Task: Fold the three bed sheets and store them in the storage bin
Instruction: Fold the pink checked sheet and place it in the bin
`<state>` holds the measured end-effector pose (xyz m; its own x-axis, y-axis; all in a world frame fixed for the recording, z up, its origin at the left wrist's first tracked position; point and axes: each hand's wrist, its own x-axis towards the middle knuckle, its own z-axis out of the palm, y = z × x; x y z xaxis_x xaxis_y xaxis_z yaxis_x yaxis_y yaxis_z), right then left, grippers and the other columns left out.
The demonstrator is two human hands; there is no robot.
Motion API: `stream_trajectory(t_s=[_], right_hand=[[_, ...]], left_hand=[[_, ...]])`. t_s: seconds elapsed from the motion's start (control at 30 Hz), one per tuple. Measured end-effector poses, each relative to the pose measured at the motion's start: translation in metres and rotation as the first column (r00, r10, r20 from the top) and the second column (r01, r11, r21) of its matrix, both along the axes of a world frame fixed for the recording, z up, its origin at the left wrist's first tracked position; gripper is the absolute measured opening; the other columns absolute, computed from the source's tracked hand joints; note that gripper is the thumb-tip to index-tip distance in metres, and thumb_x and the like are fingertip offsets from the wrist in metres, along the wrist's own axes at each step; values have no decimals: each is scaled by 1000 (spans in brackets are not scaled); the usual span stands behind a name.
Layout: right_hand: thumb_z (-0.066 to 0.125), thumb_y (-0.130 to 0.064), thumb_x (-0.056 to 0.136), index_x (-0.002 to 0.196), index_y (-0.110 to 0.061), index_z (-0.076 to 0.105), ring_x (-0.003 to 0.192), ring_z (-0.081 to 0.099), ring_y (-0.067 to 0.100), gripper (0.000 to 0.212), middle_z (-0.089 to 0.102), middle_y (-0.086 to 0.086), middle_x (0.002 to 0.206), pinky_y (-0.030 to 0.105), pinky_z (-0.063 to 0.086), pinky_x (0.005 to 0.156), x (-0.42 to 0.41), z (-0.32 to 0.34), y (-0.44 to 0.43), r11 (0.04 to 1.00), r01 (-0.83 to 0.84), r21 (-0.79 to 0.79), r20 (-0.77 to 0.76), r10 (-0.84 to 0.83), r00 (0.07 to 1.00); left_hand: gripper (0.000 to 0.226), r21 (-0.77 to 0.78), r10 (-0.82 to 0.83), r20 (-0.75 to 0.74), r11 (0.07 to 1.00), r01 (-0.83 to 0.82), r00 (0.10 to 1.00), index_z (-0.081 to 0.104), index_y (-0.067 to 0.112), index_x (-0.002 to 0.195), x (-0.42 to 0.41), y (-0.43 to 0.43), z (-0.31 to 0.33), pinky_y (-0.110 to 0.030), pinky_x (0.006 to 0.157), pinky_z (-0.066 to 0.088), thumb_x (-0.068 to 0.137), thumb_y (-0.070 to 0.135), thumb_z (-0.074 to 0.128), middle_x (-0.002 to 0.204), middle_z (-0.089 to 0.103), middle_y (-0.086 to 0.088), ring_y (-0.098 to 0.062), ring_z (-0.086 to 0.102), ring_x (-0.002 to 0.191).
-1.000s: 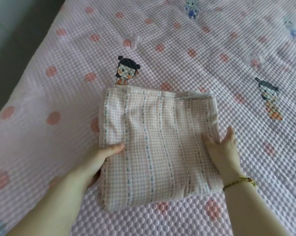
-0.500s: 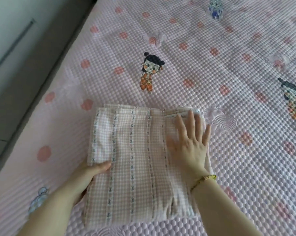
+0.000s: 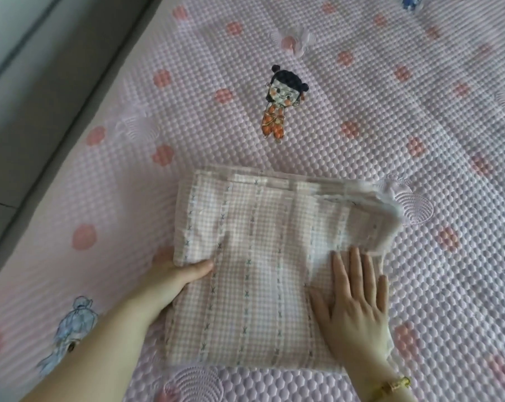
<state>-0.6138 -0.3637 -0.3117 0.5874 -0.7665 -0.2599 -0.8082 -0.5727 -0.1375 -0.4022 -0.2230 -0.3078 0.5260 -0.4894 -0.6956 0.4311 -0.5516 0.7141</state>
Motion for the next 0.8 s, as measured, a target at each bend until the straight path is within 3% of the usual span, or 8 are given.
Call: stream_trajectory(t_s=[0.1, 0.23, 0.33, 0.4, 0.53, 0.67, 0.73, 0.8], right_hand=[[-9, -75, 74, 146, -21, 14, 141, -1, 15, 93, 8, 3, 154, 33, -17, 111, 10, 8, -8, 1000, -12, -26, -52, 11, 999], [21, -66, 80, 141, -23, 31, 139, 3, 20, 76, 13, 10, 152, 27, -19, 109, 53, 24, -35, 978, 33, -204, 173, 3, 985], [-3, -70, 69, 147, -27, 4, 132, -27, 10, 89, -27, -4, 141, 38, -27, 106, 79, 4, -47, 997, -47, -61, 49, 50, 998], [-11, -67, 65, 147, -26, 0, 127, -32, 9, 93, -31, -7, 137, 40, -32, 102, 85, -19, -52, 997, -69, -27, 7, 69, 998], [3, -62, 76, 145, -19, 22, 133, -12, 15, 83, 0, 5, 152, 37, -31, 100, 90, -38, -54, 993, -59, -106, 80, 68, 994], [-19, -65, 69, 140, -28, -15, 138, -24, 18, 80, -24, -5, 147, 37, -41, 90, 86, -32, -60, 996, -93, 5, -20, 93, 995], [4, -57, 89, 144, -27, -16, 139, -25, 21, 65, -28, -6, 149, 41, -34, 98, 83, -26, -64, 992, -99, 76, -46, 103, 994], [30, -46, 96, 146, -26, -10, 140, -24, 19, 67, -22, -5, 153, 41, -22, 107, 77, -12, -73, 973, -107, 203, 44, 101, 994]], left_hand=[[25, -19, 3, 14, 1000, -3, 1000, 60, 33, 81, 0, -4, 1, -21, 64, 44, 76, 11, 71, 60, 67, 25, -5, 62, 76], [29, -30, -4, -2, 1000, 4, 1000, 57, 32, 84, 2, -3, 8, -20, 61, 43, 73, 12, 74, 61, 68, 24, 3, 66, 60], [24, -41, -18, -5, 999, 18, 1000, 58, 30, 84, 2, -2, 14, -20, 61, 43, 79, 8, 67, 64, 69, 22, 4, 66, 60], [22, -56, -51, 6, 997, 52, 999, 61, 33, 85, 2, -5, 20, -23, 64, 46, 73, 20, 75, 72, 71, 20, 1, 68, 68], [69, -188, -141, -1, 972, 138, 990, 66, 42, 94, 2, -18, 32, -26, 71, 51, 29, 64, 78, 95, 72, 13, -9, 69, 89], [47, -326, -268, 132, 897, 297, 954, 63, 55, 97, -14, -49, 60, -21, 83, 47, 59, 80, 53, 107, 67, 22, 2, 61, 104], [22, -312, -268, 145, 901, 301, 952, 62, 62, 84, -25, -63, 71, -9, 73, 47, 69, 68, 48, 97, 66, 33, 13, 60, 93], [26, -303, -315, 225, 877, 373, 922, 57, 68, 86, -37, -72, 81, -7, 82, 43, 63, 77, 50, 108, 58, 39, 19, 52, 102]])
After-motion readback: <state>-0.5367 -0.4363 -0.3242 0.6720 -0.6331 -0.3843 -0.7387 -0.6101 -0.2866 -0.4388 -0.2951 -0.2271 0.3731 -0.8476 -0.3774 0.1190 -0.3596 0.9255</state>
